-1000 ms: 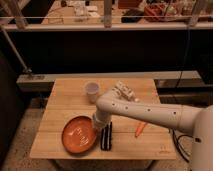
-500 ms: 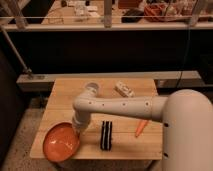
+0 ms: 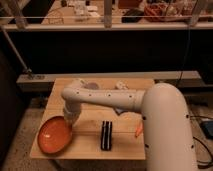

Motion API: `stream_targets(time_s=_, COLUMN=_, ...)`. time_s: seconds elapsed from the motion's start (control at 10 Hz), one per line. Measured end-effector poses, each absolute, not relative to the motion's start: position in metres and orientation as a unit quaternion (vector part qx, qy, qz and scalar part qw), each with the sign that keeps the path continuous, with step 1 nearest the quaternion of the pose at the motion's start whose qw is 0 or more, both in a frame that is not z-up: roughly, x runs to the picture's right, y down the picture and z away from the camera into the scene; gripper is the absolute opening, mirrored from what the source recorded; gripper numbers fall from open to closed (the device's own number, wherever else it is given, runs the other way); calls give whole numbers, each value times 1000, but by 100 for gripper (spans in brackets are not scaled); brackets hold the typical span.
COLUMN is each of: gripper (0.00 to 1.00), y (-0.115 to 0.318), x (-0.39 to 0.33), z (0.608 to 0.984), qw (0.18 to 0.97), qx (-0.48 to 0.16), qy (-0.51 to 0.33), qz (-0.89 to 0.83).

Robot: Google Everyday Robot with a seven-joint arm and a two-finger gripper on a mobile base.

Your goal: Drag the ceramic bowl in a circle

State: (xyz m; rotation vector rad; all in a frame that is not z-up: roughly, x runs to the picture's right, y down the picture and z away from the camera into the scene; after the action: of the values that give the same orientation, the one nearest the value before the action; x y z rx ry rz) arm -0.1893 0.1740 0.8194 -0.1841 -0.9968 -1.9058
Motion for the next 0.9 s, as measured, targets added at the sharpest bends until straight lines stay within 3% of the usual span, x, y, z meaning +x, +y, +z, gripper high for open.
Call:
stream_targets(time_s=0.5, gripper=0, y=137, x=-146, z=852, qw=544, qx=-74, qy=-379, qz=-745)
stream_targets(time_s=0.9, gripper=0, y=159, x=-83, z=821, qw=594, qx=-84, qy=-354, qz=-717)
